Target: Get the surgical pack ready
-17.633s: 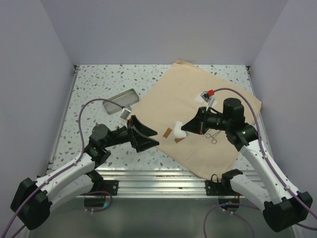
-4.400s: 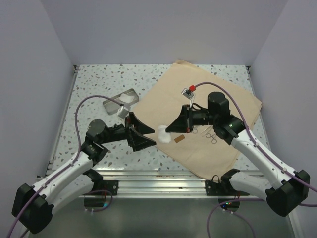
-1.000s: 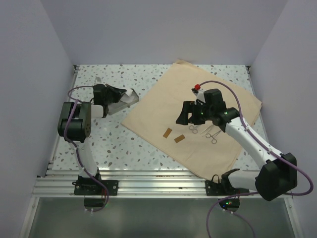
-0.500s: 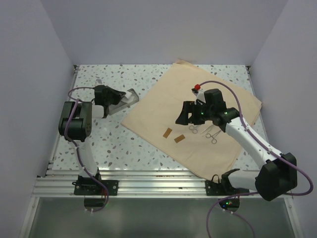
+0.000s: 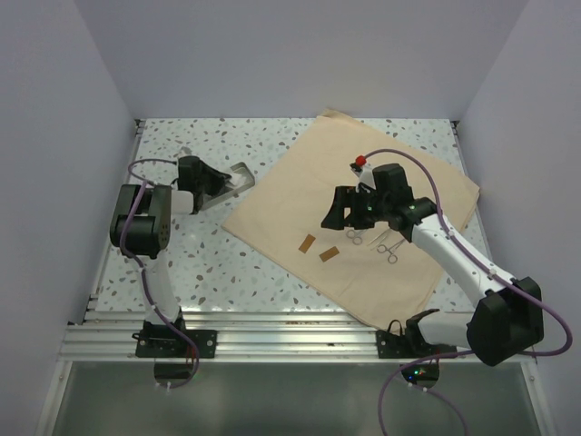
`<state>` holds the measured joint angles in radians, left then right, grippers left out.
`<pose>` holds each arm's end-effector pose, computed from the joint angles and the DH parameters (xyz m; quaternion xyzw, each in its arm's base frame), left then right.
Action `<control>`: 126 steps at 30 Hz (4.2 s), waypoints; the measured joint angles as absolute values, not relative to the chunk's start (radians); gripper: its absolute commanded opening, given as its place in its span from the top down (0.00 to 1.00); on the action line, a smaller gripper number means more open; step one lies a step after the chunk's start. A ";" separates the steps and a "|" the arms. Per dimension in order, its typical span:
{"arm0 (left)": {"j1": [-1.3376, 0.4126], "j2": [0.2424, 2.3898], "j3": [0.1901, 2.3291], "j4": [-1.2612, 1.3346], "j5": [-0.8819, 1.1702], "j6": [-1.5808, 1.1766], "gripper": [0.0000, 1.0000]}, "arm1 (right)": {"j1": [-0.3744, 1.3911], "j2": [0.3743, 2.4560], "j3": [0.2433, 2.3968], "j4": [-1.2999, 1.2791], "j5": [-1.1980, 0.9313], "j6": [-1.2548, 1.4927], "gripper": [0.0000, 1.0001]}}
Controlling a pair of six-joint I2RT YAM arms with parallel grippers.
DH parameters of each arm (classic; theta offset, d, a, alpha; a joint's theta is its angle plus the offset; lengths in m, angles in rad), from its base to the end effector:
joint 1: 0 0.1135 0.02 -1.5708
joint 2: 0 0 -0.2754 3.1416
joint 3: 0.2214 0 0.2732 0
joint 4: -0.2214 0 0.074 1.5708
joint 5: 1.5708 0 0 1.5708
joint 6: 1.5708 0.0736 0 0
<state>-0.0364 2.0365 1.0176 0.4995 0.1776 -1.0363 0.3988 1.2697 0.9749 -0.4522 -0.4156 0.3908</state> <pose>0.4608 -0.0298 0.0914 -0.3740 0.7775 -0.3214 0.3905 0.2783 0.1495 0.2604 -0.0862 0.8963 0.3252 0.2889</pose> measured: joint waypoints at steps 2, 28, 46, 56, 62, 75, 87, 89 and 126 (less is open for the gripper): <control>-0.045 2.037 1.033 0.476 0.161 -1.017 0.86 | 0.399 1.270 0.974 -0.451 -0.416 0.391 0.22; -0.099 1.959 1.069 0.262 0.071 -0.891 0.45 | 0.398 1.270 0.969 -0.442 -0.445 0.392 0.22; -0.112 1.827 1.172 0.044 -0.026 -0.668 0.44 | 0.398 1.270 0.962 -0.434 -0.464 0.392 0.22; -0.114 1.856 1.235 0.034 0.005 -0.622 0.92 | 0.398 1.270 0.962 -0.433 -0.464 0.392 0.22; -0.115 1.994 1.280 0.024 0.016 -0.616 0.96 | 0.398 1.270 0.962 -0.433 -0.463 0.392 0.22; -0.146 2.080 1.325 0.018 0.016 -0.607 0.96 | 0.398 1.273 0.962 -0.433 -0.464 0.392 0.22; -0.169 2.117 1.380 0.020 0.046 -0.607 0.81 | 0.398 1.290 0.961 -0.433 -0.461 0.392 0.22; -0.169 2.093 1.354 0.023 0.040 -0.607 0.67 | 0.398 1.293 0.960 -0.433 -0.457 0.392 0.22; -0.403 1.057 0.514 0.036 0.217 -0.723 0.42 | 0.570 1.552 0.974 -0.527 0.120 1.037 0.48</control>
